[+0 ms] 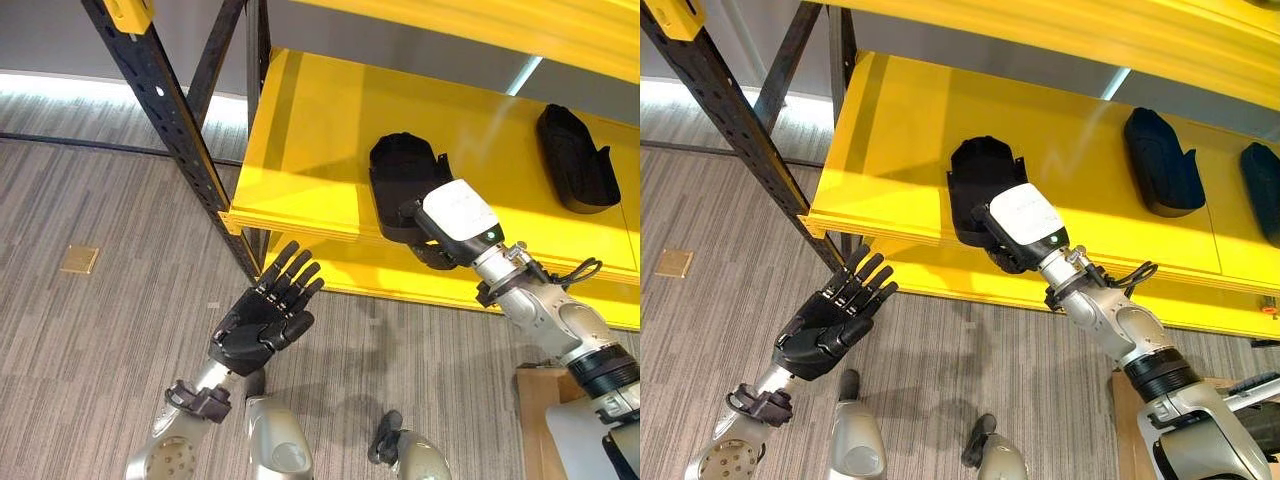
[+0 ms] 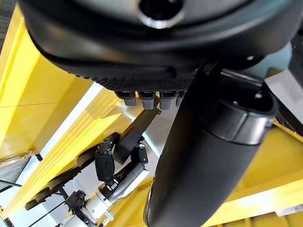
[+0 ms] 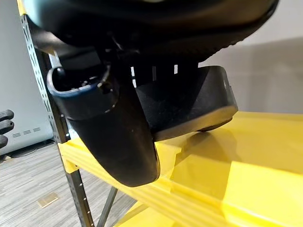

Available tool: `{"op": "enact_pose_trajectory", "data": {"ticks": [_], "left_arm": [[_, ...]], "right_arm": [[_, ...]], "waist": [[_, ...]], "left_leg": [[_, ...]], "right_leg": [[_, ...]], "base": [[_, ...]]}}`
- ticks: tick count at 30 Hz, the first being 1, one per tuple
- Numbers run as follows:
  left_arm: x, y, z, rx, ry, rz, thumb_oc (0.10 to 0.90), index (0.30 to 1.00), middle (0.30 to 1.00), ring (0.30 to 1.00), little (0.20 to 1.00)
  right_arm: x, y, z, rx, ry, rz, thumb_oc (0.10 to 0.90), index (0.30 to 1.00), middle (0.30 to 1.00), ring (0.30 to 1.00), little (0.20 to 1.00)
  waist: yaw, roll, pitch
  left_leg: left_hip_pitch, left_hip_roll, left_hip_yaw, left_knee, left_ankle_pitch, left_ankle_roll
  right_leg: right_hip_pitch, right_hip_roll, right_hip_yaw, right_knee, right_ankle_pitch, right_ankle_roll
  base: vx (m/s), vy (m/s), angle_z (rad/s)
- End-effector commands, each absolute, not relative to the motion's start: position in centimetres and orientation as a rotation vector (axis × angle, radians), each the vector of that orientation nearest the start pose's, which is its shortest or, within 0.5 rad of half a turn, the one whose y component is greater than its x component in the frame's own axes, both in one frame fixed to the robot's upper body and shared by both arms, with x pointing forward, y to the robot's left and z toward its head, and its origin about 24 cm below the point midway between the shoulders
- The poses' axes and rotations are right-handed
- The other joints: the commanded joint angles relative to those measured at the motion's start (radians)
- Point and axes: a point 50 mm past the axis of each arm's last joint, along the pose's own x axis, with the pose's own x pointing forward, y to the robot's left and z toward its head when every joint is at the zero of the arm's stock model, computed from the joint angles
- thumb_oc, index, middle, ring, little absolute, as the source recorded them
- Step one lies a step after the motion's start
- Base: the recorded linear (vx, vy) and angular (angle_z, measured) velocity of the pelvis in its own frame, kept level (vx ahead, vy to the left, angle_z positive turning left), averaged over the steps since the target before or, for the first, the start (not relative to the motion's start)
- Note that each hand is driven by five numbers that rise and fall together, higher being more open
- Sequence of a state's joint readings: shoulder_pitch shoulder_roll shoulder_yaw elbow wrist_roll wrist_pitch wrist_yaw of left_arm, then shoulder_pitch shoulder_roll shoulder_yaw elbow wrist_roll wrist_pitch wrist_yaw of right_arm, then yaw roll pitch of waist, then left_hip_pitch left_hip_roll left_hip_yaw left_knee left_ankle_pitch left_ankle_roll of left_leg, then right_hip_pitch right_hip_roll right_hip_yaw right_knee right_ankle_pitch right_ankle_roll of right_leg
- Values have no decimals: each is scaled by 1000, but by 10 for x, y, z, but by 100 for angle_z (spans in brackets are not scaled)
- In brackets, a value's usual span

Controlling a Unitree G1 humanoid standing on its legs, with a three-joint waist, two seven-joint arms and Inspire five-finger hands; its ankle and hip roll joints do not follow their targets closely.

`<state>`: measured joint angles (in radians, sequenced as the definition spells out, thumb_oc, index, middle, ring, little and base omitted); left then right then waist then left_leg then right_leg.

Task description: Move parts from the plastic box to the shelf.

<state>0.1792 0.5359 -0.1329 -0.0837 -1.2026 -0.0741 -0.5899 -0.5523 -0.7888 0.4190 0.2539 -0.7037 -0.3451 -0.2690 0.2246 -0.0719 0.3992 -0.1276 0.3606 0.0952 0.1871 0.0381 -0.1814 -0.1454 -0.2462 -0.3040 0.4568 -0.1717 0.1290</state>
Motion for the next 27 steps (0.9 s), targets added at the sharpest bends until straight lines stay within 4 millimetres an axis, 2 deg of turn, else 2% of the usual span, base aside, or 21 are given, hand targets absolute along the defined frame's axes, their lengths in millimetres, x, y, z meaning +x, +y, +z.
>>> {"op": "enact_pose_trajectory", "data": {"ticks": [1,3,5,6,7,9,10,11,12,13,14,15,16,18,21,27], "left_arm": [[209,190,87,-683,-231,-689,900,1000,1000,1000,1000],[210,188,84,-699,-218,-700,900,1000,1000,1000,1000],[212,181,80,-730,-197,-736,900,1000,1000,1000,1000],[213,180,80,-733,-203,-744,900,1000,1000,1000,1000],[214,180,81,-732,-217,-746,900,1000,1000,1000,1000],[213,182,82,-735,-230,-748,900,1000,1000,1000,1000],[213,182,82,-737,-232,-751,900,1000,1000,1000,1000],[211,183,83,-738,-236,-764,900,1000,1000,1000,1000],[211,183,84,-737,-234,-769,900,1000,1000,1000,1000],[207,184,84,-726,-224,-780,900,1000,1000,1000,1000],[207,184,84,-726,-221,-781,900,1000,1000,1000,1000],[203,187,83,-727,-201,-768,900,1000,1000,1000,1000],[202,187,82,-723,-195,-763,900,1000,1000,1000,1000],[204,188,85,-708,-196,-760,900,1000,1000,1000,1000],[209,188,87,-704,-201,-756,900,1000,1000,1000,1000],[209,189,89,-694,-241,-793,900,1000,1000,1000,1000]], "right_arm": [[329,-180,220,-1438,-905,68,400,300,300,300,300],[330,-183,219,-1448,-865,56,400,300,300,300,300],[330,-192,213,-1492,-804,28,400,300,300,300,300],[329,-195,211,-1506,-801,28,400,300,300,300,300],[329,-198,211,-1514,-811,33,400,300,300,300,300],[329,-199,210,-1528,-818,43,400,300,300,300,300],[329,-200,209,-1532,-819,44,400,300,300,300,300],[329,-201,208,-1540,-814,44,400,300,300,300,300],[328,-200,208,-1540,-811,45,400,300,300,300,300],[328,-198,204,-1535,-802,51,400,300,300,300,300],[327,-198,203,-1534,-801,53,400,300,300,300,300],[327,-194,200,-1520,-802,72,400,300,300,300,300],[327,-193,198,-1517,-802,75,400,300,300,300,300],[328,-191,200,-1510,-802,61,400,300,300,300,300],[329,-193,201,-1497,-805,33,400,300,300,300,300],[327,-201,212,-1513,-836,-34,400,300,300,300,300]], "waist": [[-6,14,-79],[-17,25,-90],[-45,48,-94],[-52,55,-91],[-54,68,-88],[-39,83,-83],[-36,87,-83],[-23,98,-83],[-21,99,-84],[-5,100,-93],[-3,99,-94],[23,87,-102],[28,82,-103],[32,67,-104],[38,58,-93],[42,60,-61]], "left_leg": [[44,74,70,41,-20,49],[55,93,122,34,12,40],[60,120,212,46,94,0],[55,103,228,53,89,-2],[47,49,234,44,63,13],[18,-28,210,25,59,25],[14,-43,207,17,59,29],[-24,-72,212,-13,97,42],[-32,-78,209,-20,107,41],[-56,-116,179,-62,126,48],[-57,-121,175,-67,127,49],[-67,-158,88,-70,126,61],[-67,-163,77,-67,120,66],[-54,-169,91,-66,65,86],[-54,-188,73,-55,34,95],[-49,-239,47,-44,-6,121]], "right_leg": [[23,50,-51,37,-40,-105],[42,54,-87,30,-46,-114],[87,60,-150,-2,-59,-117],[98,68,-159,-12,-64,-120],[105,79,-162,-23,-65,-120],[123,98,-151,-57,-59,-120],[131,103,-150,-72,-55,-120],[149,126,-158,-120,-33,-131],[157,132,-157,-134,-31,-132],[178,153,-137,-167,-25,-131],[180,155,-134,-170,-24,-131],[187,171,-98,-184,-18,-130],[187,173,-94,-182,-19,-131],[176,168,-104,-167,-30,-138],[160,157,-114,-144,-38,-140],[124,133,-107,-137,-22,-124]], "base": [[249,-243,16],[139,-200,26],[138,-185,99],[91,-84,128],[52,-6,120],[72,6,74],[67,8,-1],[67,16,-16],[184,38,-10],[184,32,-31],[305,56,-27],[201,36,-30],[217,44,-32],[73,50,-95],[29,66,-29],[-12,146,5]]}}
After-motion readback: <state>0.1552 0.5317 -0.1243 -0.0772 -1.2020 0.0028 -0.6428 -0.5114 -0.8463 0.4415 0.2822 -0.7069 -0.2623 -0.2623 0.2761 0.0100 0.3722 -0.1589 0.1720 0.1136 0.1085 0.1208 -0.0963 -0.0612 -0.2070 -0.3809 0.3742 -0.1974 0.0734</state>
